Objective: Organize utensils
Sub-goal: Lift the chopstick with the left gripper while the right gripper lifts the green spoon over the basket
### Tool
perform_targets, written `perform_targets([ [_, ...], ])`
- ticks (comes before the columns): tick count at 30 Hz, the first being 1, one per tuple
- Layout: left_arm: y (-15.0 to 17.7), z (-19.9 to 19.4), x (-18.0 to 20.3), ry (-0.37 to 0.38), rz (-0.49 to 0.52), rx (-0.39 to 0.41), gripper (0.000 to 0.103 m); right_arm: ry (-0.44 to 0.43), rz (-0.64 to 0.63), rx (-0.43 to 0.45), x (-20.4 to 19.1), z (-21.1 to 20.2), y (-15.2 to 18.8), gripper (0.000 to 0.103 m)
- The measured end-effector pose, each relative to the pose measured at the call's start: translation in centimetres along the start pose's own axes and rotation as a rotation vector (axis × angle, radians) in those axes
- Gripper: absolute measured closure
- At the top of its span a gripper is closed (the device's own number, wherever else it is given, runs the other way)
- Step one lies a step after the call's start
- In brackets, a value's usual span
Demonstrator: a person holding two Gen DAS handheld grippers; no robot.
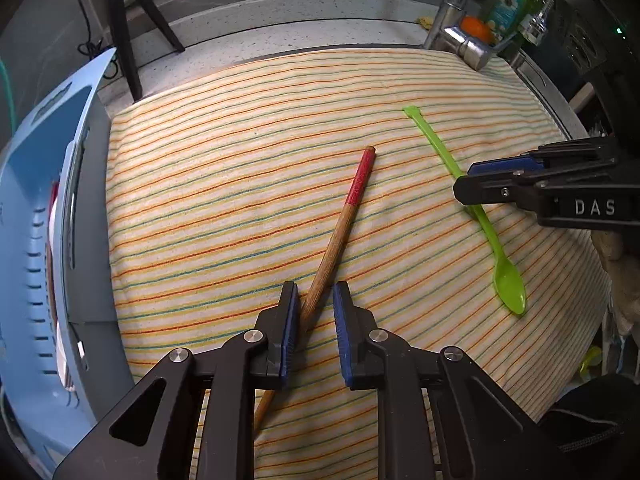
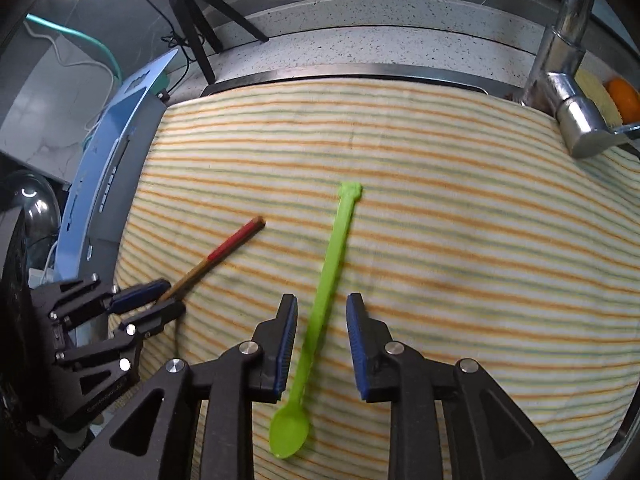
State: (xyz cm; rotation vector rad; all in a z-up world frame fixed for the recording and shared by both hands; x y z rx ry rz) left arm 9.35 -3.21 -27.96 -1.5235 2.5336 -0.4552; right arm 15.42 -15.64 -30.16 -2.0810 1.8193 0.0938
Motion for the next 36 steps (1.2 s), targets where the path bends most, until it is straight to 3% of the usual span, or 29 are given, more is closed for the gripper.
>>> perform_targets([
  [5,0.0,-0.4,-0.6,0.036,-0.063,0.027,0.091,-0.011,0.024,0.022,0.2,-0.1,0.2,0.082],
  [8,0.0,-0.4,-1.5,0.064,-0.130,0.051,0.092,-0.029,0.040,0.017,0.4,0.0,0.2,0.094],
  [17,0.4,-1.1,-2.6,0.098,-0.236,0.092,0.097,-0.071,0.063,0.026,-0.3,0.0,0.6,0.097],
  [25,0.3,-0.5,-1.2,0.032,-0.138,0.071,0.097,-0.096,0.091,0.021,-0.5,0.2,0.5,0.097],
  [36,-0.8,-4.9,-2.7,0.080,-0.219,0.189,0.097,-0.176,0.088,0.090,-3.5,-3.2,-1.1,0.097],
])
Point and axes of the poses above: each gripper's, at about its wrist camera, not at the fingertips, and z roughly the way its jaws point, x to its right, y to its underside, the point moved 7 cm from there along z, roughly the way its jaws point, and after that the axes turned 6 degrees about z, right-handed, at the moved point
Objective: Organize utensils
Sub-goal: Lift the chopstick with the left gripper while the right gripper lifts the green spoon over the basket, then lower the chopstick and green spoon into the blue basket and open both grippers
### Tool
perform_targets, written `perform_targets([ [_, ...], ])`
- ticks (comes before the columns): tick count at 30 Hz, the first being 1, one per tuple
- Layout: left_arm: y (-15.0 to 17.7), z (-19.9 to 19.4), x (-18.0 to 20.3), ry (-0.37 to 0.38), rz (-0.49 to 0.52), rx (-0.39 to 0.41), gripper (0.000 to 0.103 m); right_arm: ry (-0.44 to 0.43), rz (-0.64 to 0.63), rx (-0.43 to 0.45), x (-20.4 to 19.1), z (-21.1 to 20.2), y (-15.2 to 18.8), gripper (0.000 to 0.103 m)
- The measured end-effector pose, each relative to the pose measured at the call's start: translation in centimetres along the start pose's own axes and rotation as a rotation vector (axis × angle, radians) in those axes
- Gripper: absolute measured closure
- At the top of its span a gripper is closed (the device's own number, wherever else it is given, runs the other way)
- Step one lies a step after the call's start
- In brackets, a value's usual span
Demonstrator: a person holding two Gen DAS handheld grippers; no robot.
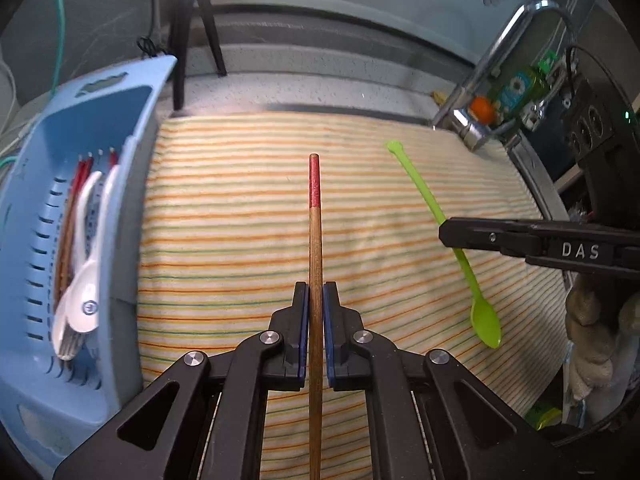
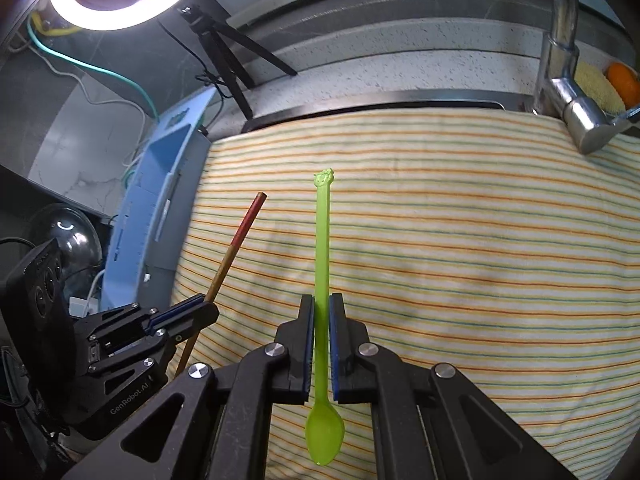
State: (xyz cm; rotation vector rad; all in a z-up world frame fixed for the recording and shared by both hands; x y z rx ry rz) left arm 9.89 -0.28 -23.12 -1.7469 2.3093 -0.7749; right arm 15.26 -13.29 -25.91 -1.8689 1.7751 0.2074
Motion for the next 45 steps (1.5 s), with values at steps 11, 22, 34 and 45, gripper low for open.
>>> perform_targets([
  [11,-1.5,-6.3,-6.2,-0.083,-0.077,0.123,0.097,-0.100,-0.075,0.040,-8.0,-0.8,-2.8,0.097],
  [22,-0.5,-7.8,-14.9,-0.204,-0.146,0.118,0.097,-0.148,-0.150,0.021,-16.6,2.9,-4.7,0.097],
  [34,-0.4,-5.9,-19.4,-0.243,-0.172,0.066,0.097,-0.160,-0.154,-0.058,-20.6,9.0,-5.8,0.097],
  [45,-0.4,-5.3,-21.0,-0.256,-0.202,0.050,0.088,-0.151,-0.173,-0.075,-22.0,10.9,-6.2,0.094],
])
Point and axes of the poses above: each gripper's, at about its wrist camera, not at the fingertips, and z roughly the way its jaws point, x to its right, y to its underside, the point moved 7 cm from there along z, roughly the way its jaws point, and after that the axes turned 6 degrees about z, right-handed, at the moved point
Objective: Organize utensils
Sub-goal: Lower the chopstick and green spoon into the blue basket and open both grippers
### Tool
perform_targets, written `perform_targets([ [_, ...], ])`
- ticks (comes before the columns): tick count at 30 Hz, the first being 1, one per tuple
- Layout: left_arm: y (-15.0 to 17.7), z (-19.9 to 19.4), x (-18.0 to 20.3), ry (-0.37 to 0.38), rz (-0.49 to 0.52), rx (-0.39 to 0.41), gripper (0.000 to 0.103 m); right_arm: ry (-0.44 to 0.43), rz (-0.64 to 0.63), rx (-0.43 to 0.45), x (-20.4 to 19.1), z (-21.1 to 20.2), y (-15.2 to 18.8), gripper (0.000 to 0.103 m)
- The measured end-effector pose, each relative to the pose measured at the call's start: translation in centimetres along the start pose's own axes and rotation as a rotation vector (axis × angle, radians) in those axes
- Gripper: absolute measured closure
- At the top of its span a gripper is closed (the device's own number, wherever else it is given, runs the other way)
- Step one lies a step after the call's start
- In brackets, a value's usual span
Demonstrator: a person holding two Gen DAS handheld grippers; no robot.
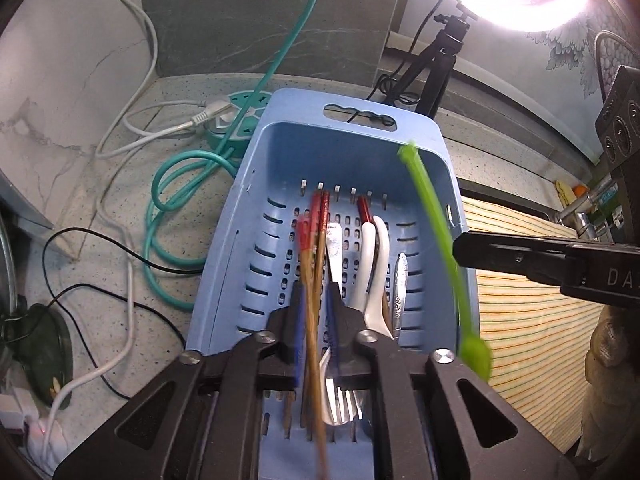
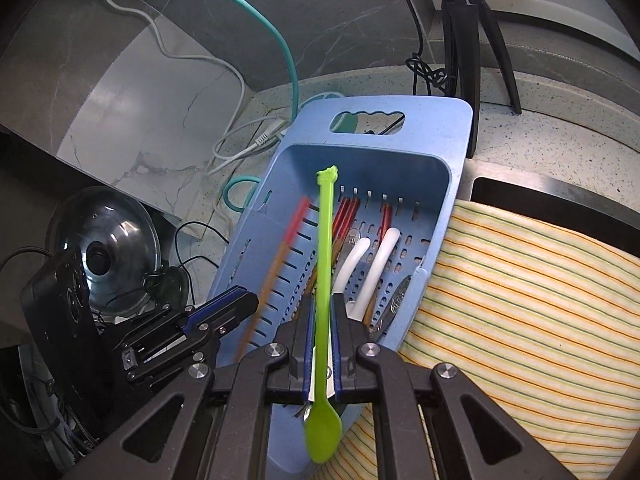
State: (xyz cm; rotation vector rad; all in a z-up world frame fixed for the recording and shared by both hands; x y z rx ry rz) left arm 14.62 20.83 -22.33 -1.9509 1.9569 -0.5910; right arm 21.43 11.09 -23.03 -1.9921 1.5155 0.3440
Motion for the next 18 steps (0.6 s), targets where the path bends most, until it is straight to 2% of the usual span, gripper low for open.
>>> perform_targets([
  [2,0.0,-0.1,-0.1,-0.010,-0.002,0.003,0.087,0.004,-0.004,-0.001,0.1,-0.1,-0.1,0.093],
  [5,0.1,-0.5,-0.1,-0.007,-0.008,0.011,0.087,0.011,-0.010,0.012,0.2,-0.7,-0.1,0.081],
  [10,0.5,-1.6,0.3,-0.005,-0.017,0.024,0.087,0.006,-0.020,0.026,0.6,-2.2,0.3,0.077],
  [12,0.7,-2.3,0.7,-0.006,-0.020,0.032,0.087,0.001,-0.024,0.034,0.6,-2.9,0.6,0.072],
  [18,1.3,-5.3,2.8,-0.014,-0.006,0.078,0.087,0.000,-0.058,0.074,0.6,-6.0,1.7,0.070],
])
Point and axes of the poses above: each gripper's, at about its wrist camera, not at the fingertips, and z roughly the way its jaws point, x to its right, y to its underside, the point moved 7 cm from there along z, roughly the way its jaws point, and after that the axes turned 6 degrees about z, right-handed, at the moved point
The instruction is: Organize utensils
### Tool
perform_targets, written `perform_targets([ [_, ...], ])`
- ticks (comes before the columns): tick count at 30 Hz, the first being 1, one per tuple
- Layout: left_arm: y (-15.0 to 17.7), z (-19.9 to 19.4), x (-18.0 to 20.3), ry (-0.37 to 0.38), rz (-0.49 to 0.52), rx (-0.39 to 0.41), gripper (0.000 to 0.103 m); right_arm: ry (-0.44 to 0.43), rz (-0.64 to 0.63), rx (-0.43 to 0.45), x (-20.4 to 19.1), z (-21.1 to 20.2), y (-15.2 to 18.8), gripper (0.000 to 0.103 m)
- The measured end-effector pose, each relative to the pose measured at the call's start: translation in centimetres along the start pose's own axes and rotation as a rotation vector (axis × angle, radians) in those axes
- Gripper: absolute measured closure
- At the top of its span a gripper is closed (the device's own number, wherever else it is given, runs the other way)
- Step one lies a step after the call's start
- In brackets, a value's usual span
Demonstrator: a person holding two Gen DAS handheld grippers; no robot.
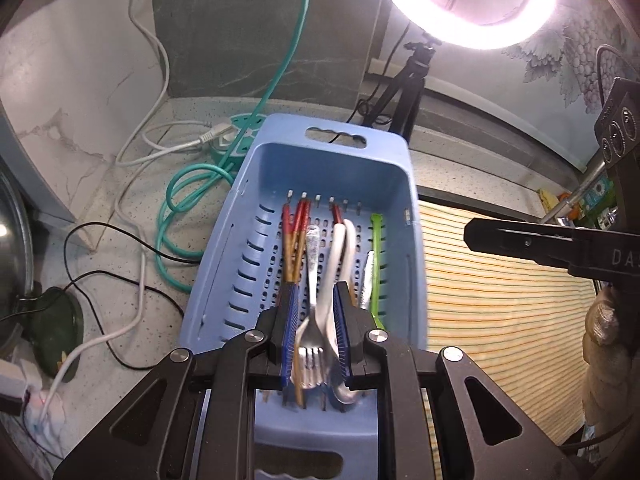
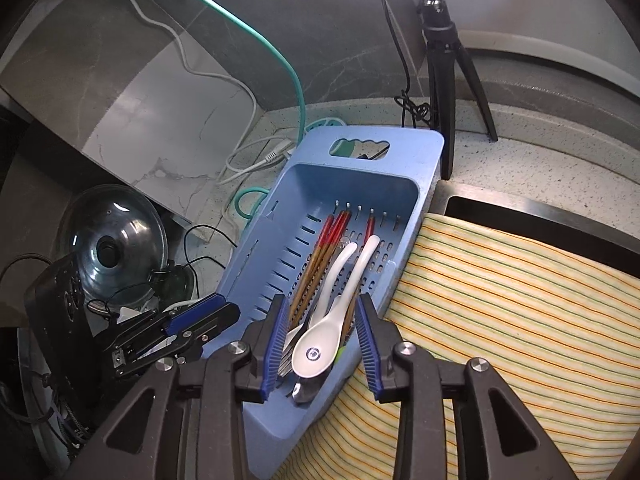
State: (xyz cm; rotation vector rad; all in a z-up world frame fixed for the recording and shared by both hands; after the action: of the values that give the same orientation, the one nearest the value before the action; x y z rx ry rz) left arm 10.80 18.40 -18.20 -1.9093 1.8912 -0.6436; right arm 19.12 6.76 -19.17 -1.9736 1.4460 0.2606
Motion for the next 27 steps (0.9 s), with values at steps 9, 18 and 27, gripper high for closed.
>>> perform_targets([
  [9,0.9,-4.4,3.9,-0.007,0.005,0.065,0.074,0.031,-0.053,0.074,1.5,-5.2,1.7,0.055],
  [18,0.8,-7.9,8.4,-0.036,0.035,0.137,0.043,0.103,-0.101,0.191,4.3,-11.5,3.4,0.039],
  [27,2.5,-8.9,9.9,-0.106,0.000,0.140,0.031,0.210,-0.161,0.270,6.7,-15.4,5.9,0.030],
])
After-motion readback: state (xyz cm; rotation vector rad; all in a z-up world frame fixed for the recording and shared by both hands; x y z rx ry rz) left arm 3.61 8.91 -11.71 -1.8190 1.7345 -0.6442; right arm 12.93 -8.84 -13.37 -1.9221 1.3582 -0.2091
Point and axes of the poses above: each gripper's, at about its wrist camera, not at the fingertips, and z roughly the way its jaws point, x to its right, y to its underside, the point moved 7 cm from there along z, roughly the way its jaws point, and after that the axes turned 6 degrees about z, right-handed, at the moved point
